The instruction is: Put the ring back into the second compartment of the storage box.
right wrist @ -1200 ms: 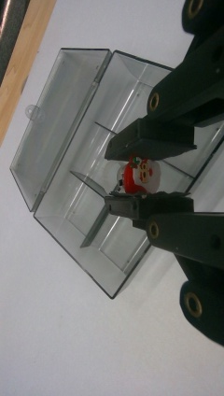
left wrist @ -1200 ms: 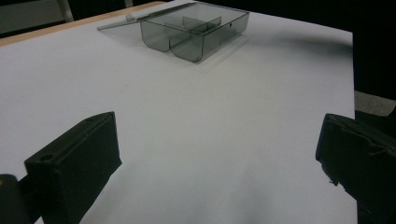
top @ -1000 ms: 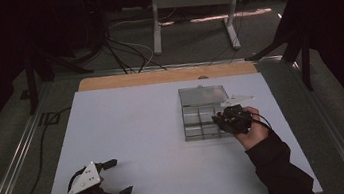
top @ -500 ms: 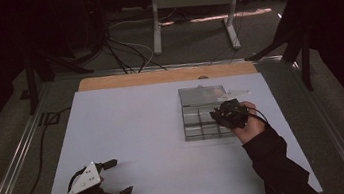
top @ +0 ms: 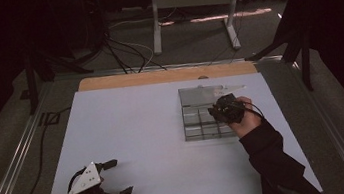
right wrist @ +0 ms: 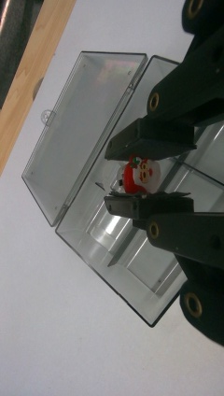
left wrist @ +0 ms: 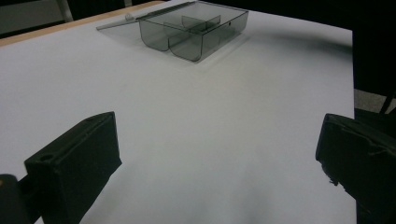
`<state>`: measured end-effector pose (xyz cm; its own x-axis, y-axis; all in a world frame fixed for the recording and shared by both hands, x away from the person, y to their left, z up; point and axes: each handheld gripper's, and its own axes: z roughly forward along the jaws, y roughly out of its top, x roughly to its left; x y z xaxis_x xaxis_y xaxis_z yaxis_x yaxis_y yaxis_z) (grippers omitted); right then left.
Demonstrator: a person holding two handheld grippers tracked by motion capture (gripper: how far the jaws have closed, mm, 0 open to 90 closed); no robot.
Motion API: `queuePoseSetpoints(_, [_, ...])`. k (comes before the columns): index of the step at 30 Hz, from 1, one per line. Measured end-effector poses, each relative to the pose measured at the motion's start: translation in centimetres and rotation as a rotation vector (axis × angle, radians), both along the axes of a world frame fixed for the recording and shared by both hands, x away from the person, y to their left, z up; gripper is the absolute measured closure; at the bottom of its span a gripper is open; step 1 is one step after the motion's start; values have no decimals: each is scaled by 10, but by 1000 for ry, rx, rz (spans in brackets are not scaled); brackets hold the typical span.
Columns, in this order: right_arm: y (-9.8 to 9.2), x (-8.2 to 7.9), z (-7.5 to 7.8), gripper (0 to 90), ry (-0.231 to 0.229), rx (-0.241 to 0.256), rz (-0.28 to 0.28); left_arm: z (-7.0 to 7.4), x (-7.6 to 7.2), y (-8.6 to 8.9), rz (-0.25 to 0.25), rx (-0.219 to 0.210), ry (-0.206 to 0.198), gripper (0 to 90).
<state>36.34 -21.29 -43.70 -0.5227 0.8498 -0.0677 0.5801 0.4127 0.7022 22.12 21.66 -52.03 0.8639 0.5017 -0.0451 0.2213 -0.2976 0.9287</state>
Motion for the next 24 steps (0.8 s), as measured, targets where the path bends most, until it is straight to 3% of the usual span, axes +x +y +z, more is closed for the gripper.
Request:
queuePoseSetpoints(11, [1, 15, -8, 718, 36, -11, 28, 0, 0, 0, 0, 3, -2, 2])
queuePoseSetpoints(24, [2, 28, -19, 717, 74, -8, 21, 0, 0, 0, -3, 5, -1, 2])
